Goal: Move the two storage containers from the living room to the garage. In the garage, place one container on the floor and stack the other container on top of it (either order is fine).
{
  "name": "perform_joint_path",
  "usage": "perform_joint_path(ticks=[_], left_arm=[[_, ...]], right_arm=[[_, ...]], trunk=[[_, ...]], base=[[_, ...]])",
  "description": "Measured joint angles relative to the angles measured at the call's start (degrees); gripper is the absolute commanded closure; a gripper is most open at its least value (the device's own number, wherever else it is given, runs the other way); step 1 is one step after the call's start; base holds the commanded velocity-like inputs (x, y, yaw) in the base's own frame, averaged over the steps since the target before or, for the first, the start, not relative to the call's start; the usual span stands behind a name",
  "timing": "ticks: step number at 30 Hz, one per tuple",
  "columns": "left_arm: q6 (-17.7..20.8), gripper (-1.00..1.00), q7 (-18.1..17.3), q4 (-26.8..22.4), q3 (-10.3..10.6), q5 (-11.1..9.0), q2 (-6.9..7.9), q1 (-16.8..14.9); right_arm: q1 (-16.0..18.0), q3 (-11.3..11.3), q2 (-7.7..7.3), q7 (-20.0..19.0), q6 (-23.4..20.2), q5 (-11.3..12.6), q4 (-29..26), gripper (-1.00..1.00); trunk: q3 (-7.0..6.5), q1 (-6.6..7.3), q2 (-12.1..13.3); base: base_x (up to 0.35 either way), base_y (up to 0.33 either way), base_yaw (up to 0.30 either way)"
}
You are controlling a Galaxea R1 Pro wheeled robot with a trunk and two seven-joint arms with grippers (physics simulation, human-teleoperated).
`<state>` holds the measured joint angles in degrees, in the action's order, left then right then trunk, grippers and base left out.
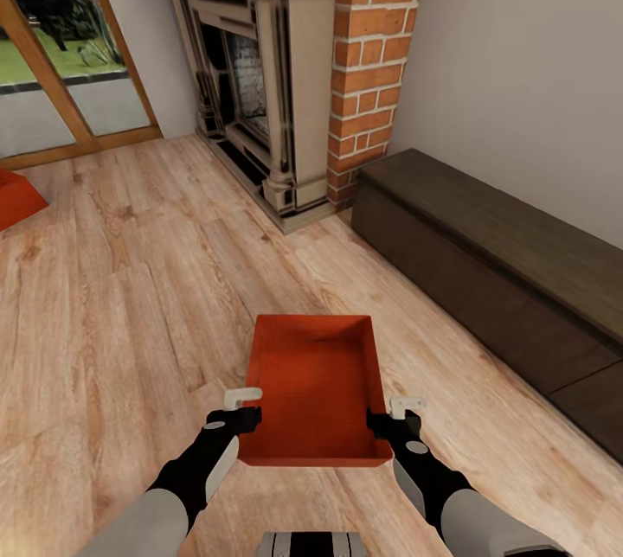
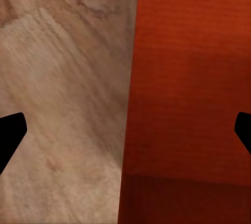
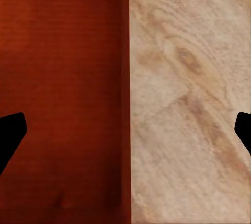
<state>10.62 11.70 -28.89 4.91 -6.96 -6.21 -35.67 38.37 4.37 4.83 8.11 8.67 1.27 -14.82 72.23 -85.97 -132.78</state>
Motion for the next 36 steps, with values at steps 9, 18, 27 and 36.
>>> perform_joint_path(ticks=[9, 18, 27, 36], left_arm=[[0.01, -1.00, 0.09, -0.20, 0.07, 0.09, 0.30, 0.00], [0.04, -1.00, 0.09, -0.26, 0.08, 0.09, 0.44, 0.00], [0.05, -1.00, 0.09, -0.44, 0.08, 0.09, 0.76, 0.00], [0.01, -1.00, 0.09, -0.44, 0.08, 0.09, 0.79, 0.00]], right_arm=[[0.00, 0.01, 0.09, -0.01, 0.15, -0.36, 0.00, -1.00], [0.00, 0.08, 0.11, -0.02, 0.19, -0.55, 0.00, -1.00], [0.00, 0.09, 0.11, -0.03, 0.20, -0.78, 0.00, -1.00], [0.00, 0.13, 0.11, -0.03, 0.20, -0.79, 0.00, -1.00]], trunk=[[0.18, -0.22, -0.42], [1.26, -1.54, -2.81], [1.26, -1.54, -2.82], [1.80, -2.20, -4.01]], base=[[0.000, 0.000, 0.000], [0.000, 0.000, 0.000], [0.000, 0.000, 0.000], [0.000, 0.000, 0.000]])
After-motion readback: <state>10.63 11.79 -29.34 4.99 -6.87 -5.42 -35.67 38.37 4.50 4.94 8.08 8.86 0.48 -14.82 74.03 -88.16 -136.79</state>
